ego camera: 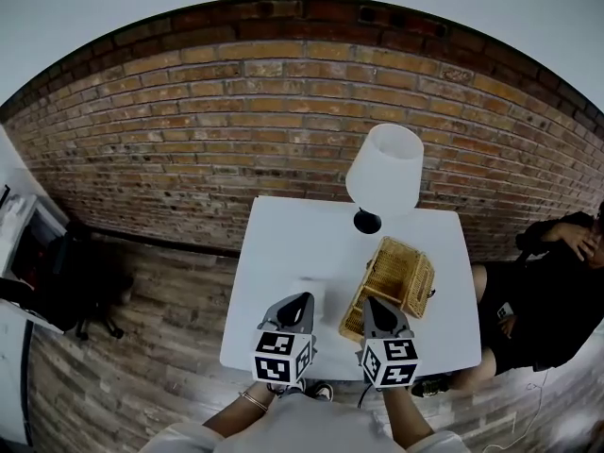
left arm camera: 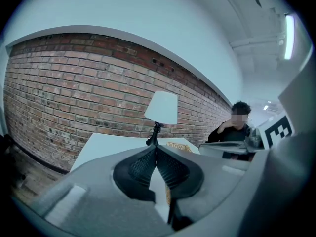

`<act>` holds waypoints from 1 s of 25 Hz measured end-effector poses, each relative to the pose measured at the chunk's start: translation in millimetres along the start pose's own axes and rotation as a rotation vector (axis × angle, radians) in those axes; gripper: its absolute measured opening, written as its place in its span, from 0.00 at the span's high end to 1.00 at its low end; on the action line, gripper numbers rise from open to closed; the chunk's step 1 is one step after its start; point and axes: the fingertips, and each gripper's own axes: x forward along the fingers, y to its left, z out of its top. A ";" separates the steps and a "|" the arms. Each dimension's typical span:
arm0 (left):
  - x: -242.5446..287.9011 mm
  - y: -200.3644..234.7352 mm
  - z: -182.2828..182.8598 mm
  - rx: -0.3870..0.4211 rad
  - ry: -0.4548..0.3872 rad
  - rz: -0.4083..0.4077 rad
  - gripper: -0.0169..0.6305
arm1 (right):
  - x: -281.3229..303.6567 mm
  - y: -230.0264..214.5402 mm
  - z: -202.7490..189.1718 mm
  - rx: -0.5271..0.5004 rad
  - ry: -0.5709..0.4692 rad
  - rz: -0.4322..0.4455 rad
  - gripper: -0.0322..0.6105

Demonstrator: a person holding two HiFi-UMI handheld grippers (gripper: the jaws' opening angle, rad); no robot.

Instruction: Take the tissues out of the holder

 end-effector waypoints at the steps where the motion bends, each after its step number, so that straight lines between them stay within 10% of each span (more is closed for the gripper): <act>1: 1.1 -3.3 -2.2 0.002 0.005 -0.008 0.96 | -4.2 -2.8 -3.0 0.012 -0.005 -0.018 0.94; 25: 8.2 -17.8 7.6 0.012 -0.010 -0.046 0.96 | -15.4 -9.3 -1.2 0.042 -0.017 -0.053 0.94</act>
